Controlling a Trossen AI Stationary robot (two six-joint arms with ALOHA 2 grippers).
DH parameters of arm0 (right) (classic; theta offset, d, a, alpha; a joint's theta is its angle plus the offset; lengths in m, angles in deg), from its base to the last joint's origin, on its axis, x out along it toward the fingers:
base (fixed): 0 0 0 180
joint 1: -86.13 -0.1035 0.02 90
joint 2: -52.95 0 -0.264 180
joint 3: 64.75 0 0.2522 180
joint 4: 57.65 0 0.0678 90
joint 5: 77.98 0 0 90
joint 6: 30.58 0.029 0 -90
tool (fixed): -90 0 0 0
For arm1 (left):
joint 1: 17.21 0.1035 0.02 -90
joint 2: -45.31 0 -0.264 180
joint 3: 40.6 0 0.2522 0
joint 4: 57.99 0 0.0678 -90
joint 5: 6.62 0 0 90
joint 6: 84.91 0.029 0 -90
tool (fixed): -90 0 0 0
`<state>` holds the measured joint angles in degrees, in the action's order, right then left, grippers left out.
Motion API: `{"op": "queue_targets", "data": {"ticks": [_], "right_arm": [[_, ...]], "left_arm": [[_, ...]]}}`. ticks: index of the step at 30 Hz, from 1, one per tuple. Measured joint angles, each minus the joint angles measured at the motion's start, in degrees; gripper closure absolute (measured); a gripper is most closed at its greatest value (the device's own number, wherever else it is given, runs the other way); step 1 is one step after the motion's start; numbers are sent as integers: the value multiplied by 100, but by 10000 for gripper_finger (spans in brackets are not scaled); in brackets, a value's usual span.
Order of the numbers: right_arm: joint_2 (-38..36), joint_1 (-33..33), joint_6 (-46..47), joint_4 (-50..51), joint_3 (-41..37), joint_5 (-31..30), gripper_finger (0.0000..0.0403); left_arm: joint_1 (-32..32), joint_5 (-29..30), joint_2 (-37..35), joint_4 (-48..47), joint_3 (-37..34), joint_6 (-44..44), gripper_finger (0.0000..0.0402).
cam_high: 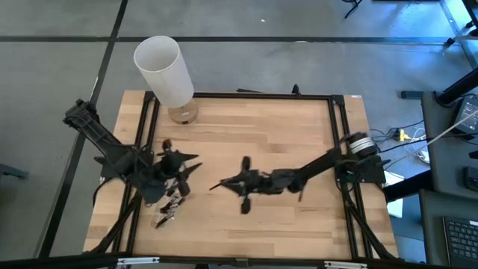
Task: Put items in baskets/containers
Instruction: Put the black eyeshadow brush into the transparent organizer
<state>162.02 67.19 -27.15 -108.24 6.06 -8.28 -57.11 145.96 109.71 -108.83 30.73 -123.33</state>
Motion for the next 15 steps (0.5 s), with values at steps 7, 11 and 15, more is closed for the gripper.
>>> {"op": "queue_targets", "data": {"ticks": [7, 11, 15], "right_arm": [[1315, 113, -218, 561, 2023, 840, 371], [2037, 179, -373, 1247, 3237, 990, 367], [2635, 230, -613, 1911, 4242, 1002, 366]], "left_arm": [[-316, 842, 9, -466, 0, -51, 287], [-313, 881, 9, -809, -2, -335, 294], [-312, 888, 9, -1091, -2, -650, 300]]}}
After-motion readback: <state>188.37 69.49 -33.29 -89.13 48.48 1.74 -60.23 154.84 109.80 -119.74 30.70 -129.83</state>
